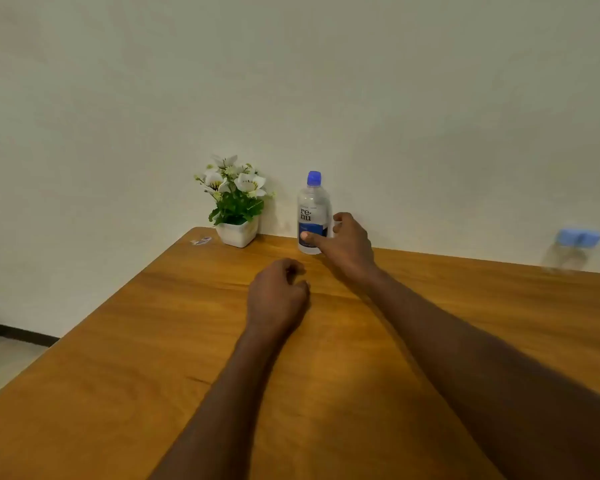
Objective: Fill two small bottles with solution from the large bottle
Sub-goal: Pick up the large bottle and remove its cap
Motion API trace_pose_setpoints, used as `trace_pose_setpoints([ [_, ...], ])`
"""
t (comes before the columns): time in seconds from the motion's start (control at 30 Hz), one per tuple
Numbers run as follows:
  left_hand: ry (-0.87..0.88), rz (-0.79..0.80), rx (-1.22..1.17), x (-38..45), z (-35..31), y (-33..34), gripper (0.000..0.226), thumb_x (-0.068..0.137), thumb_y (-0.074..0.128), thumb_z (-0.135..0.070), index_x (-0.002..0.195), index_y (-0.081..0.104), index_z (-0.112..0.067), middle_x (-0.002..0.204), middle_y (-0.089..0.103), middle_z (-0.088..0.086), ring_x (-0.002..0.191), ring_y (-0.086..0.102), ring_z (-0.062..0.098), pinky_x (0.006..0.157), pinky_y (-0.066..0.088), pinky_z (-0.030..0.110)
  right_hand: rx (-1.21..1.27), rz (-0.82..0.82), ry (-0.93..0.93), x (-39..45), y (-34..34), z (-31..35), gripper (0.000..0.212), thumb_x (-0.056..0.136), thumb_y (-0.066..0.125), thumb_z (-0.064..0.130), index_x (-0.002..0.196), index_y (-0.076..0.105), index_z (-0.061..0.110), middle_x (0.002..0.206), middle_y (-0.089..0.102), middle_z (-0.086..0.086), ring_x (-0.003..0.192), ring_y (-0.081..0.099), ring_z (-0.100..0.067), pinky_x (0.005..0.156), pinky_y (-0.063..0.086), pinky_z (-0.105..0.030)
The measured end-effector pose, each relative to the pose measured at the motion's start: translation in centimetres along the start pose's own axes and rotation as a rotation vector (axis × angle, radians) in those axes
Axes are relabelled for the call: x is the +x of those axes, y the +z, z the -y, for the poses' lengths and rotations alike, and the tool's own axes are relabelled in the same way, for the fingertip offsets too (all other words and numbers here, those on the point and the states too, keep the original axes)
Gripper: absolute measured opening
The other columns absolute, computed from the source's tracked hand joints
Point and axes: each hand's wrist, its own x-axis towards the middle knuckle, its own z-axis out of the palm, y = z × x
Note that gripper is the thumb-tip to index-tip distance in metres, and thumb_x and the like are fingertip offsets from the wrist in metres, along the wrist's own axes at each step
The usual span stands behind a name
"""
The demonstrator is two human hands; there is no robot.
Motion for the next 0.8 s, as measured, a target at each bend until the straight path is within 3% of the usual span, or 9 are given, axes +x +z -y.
trace_pose_setpoints([
  [0.17,0.0,-0.01,0.037,0.5,0.5,0.4,0.024,0.094,0.072,-0.024,0.118,0.074,-0.023,0.126,0.071,-0.007,0.113,0.061,0.007,0.092,0.049,0.026,-0.026,-0.094,0.005,0.9,1.9,0.5,0.069,0.078,0.082,0.062,0.128,0.057,0.021,0.122,0.067,0.002,0.099,0.066,-0.014,0.075,0.052,-0.028],
  [0.47,0.042,-0.008,0.042,0.7,0.7,0.4,0.016,0.094,0.069,-0.02,0.107,0.078,-0.023,0.119,0.072,-0.007,0.106,0.063,0.007,0.089,0.054,0.03,0.036,-0.172,-0.017,-0.3,2.2,0.6,0.065,0.08,0.084,0.053,0.13,0.061,0.019,0.124,0.071,0.0,0.107,0.071,-0.019,0.089,0.061,-0.038],
  [0.63,0.025,-0.008,0.011,0.4,0.4,0.2,0.016,0.094,0.065,-0.016,0.101,0.077,-0.022,0.1,0.073,-0.009,0.087,0.066,0.004,0.08,0.058,0.03,0.053,-0.178,-0.05,-2.2,-0.1,1.2,0.065,0.081,0.084,0.051,0.132,0.062,0.017,0.126,0.071,-0.002,0.107,0.07,-0.018,0.082,0.052,-0.025],
  [0.73,-0.006,-0.023,-0.019,0.1,0.0,-0.2,0.019,0.095,0.061,-0.015,0.108,0.075,-0.02,0.084,0.066,-0.014,0.077,0.063,0.0,0.08,0.059,0.033,0.047,-0.187,-0.076,-4.2,-2.4,2.0,0.065,0.082,0.083,0.05,0.132,0.061,0.015,0.128,0.071,-0.003,0.108,0.069,-0.018,0.081,0.049,-0.022],
  [0.8,-0.016,-0.046,-0.04,0.0,-0.1,-0.4,0.021,0.096,0.061,-0.018,0.113,0.073,-0.019,0.087,0.067,-0.014,0.079,0.062,0.0,0.084,0.058,0.033,0.048,-0.192,-0.086,-5.8,-4.1,2.3,0.065,0.082,0.083,0.049,0.132,0.062,0.015,0.127,0.071,-0.003,0.106,0.069,-0.015,0.078,0.048,-0.02],
])
